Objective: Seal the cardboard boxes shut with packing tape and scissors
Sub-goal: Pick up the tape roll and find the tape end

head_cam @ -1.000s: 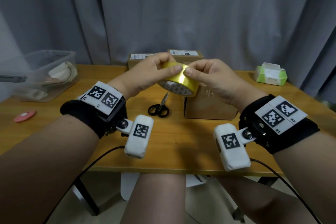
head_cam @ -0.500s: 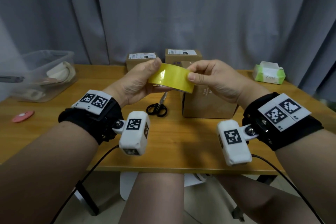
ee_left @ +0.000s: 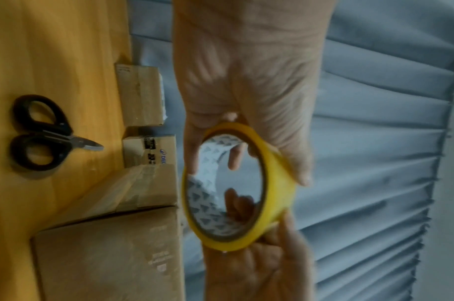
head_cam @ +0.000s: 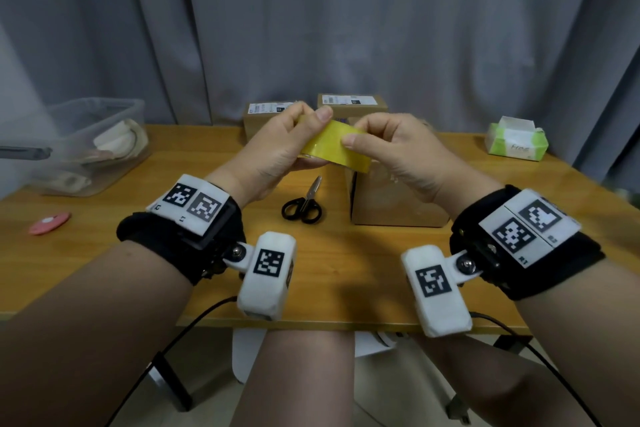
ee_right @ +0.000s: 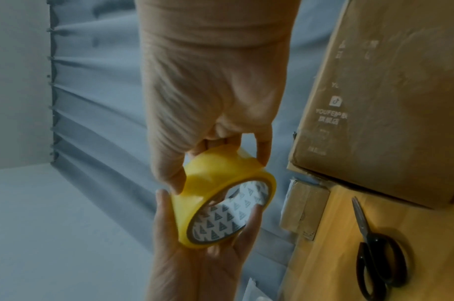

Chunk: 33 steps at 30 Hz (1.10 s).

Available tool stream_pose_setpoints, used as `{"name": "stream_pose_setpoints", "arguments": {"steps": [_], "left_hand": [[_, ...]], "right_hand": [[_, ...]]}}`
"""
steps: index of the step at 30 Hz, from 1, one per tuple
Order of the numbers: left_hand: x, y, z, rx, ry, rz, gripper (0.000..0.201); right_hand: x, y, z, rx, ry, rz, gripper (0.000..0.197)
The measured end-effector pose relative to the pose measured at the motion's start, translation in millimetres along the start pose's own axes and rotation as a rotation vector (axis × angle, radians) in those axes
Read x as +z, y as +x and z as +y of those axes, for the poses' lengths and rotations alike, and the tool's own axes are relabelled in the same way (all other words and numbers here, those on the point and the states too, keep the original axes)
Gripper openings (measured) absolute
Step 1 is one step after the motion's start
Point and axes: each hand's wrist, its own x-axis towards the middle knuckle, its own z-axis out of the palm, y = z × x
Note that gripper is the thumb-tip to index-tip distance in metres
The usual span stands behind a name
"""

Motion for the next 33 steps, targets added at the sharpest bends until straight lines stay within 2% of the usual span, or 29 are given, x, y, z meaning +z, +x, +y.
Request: {"name": "stream_pose_setpoints", "arguments": {"steps": [3,5,6,9,11,13,14,16,18,19,20,22,23,24,26,28,33], "left_hand": [[-13,0,10,-0.033,0.354,-0.184,0.045],[-15,0,15,-0.020,0.521,-0.255,0.038],[-13,2,14,0.028,0.553,-0.226,0.034],[3,6,7,0.157,0.557,-0.069,0.014],[16,8,1,0.227,0.669,-0.039,0.011],[24,7,-2,0.267,0.777,-0.097,0.026],[26,5,-2,0.283,0.759,-0.133,0.027],[22,3,1,0.288,0.507,-0.119,0.025],[14,6,7,0.223,0.250,0.082,0.025],[11,8,9,0.152,0.214,0.167,0.023],[9,13,9,0.063,0.192,0.183,0.024],[11,20,7,-0.081,0.076,0.057,0.050],[16,21,7,-0.118,0.004,0.036,0.061],[20,21,7,-0.131,-0.034,0.075,0.067],[26,22,7,-0.148,-0.082,0.237,0.064],[33,21,7,-0.181,-0.206,0.321,0.056],[40,22,11,-0.259,-0.336,0.357,0.049]], "right_hand": [[-10,2,14,0.003,0.128,-0.014,0.008],[-12,5,21,-0.007,0.107,0.010,0.014],[-10,8,22,-0.007,0.064,0.063,0.014],[2,23,14,0.020,-0.141,0.369,0.026],[9,29,4,0.104,-0.210,0.402,0.043],[14,34,4,0.208,-0.159,0.364,0.058],[13,35,5,0.239,-0.122,0.389,0.056],[6,35,10,0.226,-0.095,0.482,0.044],[0,29,13,0.117,-0.106,0.471,0.028],[0,25,14,0.034,-0.127,0.427,0.025],[2,22,14,-0.052,-0.135,0.365,0.027],[14,18,9,-0.194,-0.132,0.289,0.033],[20,17,6,-0.272,-0.165,0.311,0.033],[24,19,6,-0.361,-0.226,0.383,0.029],[29,22,7,-0.479,-0.303,0.567,0.023],[30,22,6,-0.511,-0.213,0.650,0.028],[31,26,6,-0.510,-0.123,0.779,0.036]]}}
